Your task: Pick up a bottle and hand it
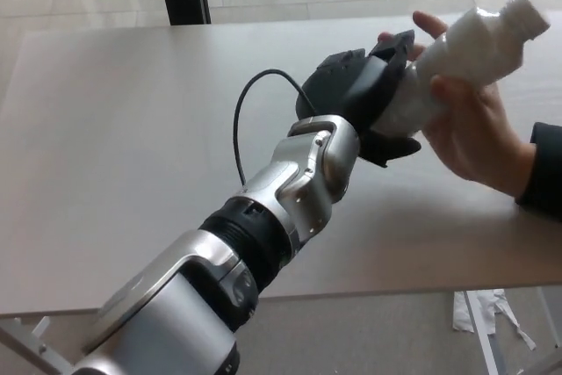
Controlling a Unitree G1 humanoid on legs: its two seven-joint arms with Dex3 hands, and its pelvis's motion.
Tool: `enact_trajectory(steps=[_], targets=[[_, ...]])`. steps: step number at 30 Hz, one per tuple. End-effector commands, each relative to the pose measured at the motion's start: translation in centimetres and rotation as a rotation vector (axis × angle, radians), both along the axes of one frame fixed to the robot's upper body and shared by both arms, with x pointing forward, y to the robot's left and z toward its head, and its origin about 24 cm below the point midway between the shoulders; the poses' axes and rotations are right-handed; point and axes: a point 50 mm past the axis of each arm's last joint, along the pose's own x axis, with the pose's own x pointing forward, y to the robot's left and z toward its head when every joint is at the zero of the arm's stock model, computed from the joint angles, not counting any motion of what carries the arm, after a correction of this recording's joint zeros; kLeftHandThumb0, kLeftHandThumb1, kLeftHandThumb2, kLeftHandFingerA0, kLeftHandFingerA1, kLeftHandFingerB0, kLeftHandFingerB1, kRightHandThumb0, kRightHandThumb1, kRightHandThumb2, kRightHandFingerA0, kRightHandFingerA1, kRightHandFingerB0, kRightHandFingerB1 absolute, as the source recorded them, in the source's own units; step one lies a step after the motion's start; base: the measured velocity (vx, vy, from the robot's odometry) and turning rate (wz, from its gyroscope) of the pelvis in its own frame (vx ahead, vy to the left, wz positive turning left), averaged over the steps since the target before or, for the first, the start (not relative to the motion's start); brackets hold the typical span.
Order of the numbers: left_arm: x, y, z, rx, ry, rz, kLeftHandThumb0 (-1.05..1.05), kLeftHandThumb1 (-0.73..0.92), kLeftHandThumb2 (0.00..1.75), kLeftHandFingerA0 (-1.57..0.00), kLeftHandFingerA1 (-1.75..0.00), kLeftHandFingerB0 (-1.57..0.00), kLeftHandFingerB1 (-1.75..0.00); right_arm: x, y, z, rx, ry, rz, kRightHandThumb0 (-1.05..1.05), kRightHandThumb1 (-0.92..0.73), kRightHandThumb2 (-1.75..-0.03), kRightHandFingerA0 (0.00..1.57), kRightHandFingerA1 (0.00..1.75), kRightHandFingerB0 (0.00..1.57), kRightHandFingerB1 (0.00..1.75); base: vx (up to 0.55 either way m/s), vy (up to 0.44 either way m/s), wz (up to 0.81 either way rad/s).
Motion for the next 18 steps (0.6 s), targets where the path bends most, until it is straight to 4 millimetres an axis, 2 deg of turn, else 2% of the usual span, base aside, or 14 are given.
enact_trajectory(steps=[1,2,3,5,10,11,12,13,15,16,17,18], targets=[[-1.7,7.3,-1.9,-0.028,0.181,0.082,-0.61,0.61,0.58,0.0,0.0,0.0,0.0,-1.1,-1.7,0.2,-0.005,0.002,-0.049,-0.68,-0.58,-0.57,0.55,0.79,0.4,0.6,0.0,0.0,0.0],[-2.3,9.0,-1.2,-0.081,0.14,0.091,-0.62,0.6,0.58,0.0,0.0,0.0,0.0,-1.1,-1.8,0.2,-0.011,0.0,-0.06,-0.69,-0.57,-0.57,0.57,0.79,0.43,0.61,0.0,0.0,0.0],[-3.3,11.6,-0.2,-0.118,0.078,0.119,-0.87,0.41,0.74,0.0,-0.26,0.0,-0.16,-1.2,-2.0,0.2,-0.017,0.009,-0.064,-0.69,-0.58,-0.58,0.56,0.79,0.4,0.61,0.0,0.0,0.0],[-5.4,15.7,1.5,-0.127,-0.015,0.154,-0.94,0.47,0.78,0.0,-0.27,0.0,-0.13,-1.4,-2.3,0.2,-0.026,0.026,-0.063,-0.69,-0.59,-0.57,0.57,0.78,0.37,0.61,0.0,0.0,0.0],[-7.7,19.5,3.2,-0.177,-0.089,0.199,-0.93,0.5,0.83,0.0,-0.3,0.0,-0.21,-2.0,-2.7,0.3,-0.015,0.043,-0.083,-0.68,-0.58,-0.59,0.55,0.79,0.36,0.61,0.0,0.0,0.0],[-9.5,22.4,4.5,-0.266,-0.147,0.256,-0.93,0.5,0.82,0.0,-0.27,0.0,-0.18,-2.2,-2.9,0.3,-0.027,0.05,-0.076,-0.69,-0.44,-0.93,0.59,0.79,0.31,0.62,0.0,0.0,0.0],[-10.7,24.3,5.4,-0.309,-0.183,0.293,-0.93,0.52,0.85,0.0,-0.28,0.0,-0.23,-2.3,-3.1,0.2,-0.04,0.06,-0.079,-0.65,-0.6,-0.58,0.53,0.77,0.35,0.58,0.0,0.0,0.0],[-11.3,25.4,5.9,-0.327,-0.2,0.319,-0.93,0.53,0.87,0.0,-0.26,0.0,-0.24,-2.4,-3.2,0.2,-0.044,0.064,-0.081,-0.66,-0.58,-0.59,0.49,0.76,0.34,0.58,0.0,0.0,0.0],[-12.3,27.3,6.7,-0.351,-0.24,0.352,-0.94,0.53,0.85,0.0,-0.21,0.0,-0.2,-2.7,-3.5,0.3,-0.042,0.061,-0.094,-0.66,-0.58,-0.6,0.5,0.78,0.35,0.59,0.0,0.0,0.0],[-12.9,28.4,7.1,-0.359,-0.266,0.374,-0.95,0.55,0.87,0.0,-0.24,0.0,-0.22,-2.7,-3.5,0.5,-0.044,0.063,-0.101,-0.66,-0.42,-0.91,0.53,0.77,0.35,0.64,0.0,0.0,0.0],[-15.0,31.8,8.2,-0.39,-0.309,0.503,-0.86,0.52,0.92,0.0,-0.47,0.0,-0.38,-2.8,-3.4,0.8,-0.054,0.062,-0.101,-0.68,-0.6,-0.61,0.51,0.78,0.33,0.61,0.0,0.0,0.0],[-16.6,33.8,8.9,-0.42,-0.324,0.589,-0.94,0.56,0.92,-0.01,-0.51,0.0,-0.36,-2.9,-3.4,1.0,-0.059,0.063,-0.1,-0.7,-0.45,-0.93,0.5,0.77,0.33,0.64,0.0,0.0,0.0]])
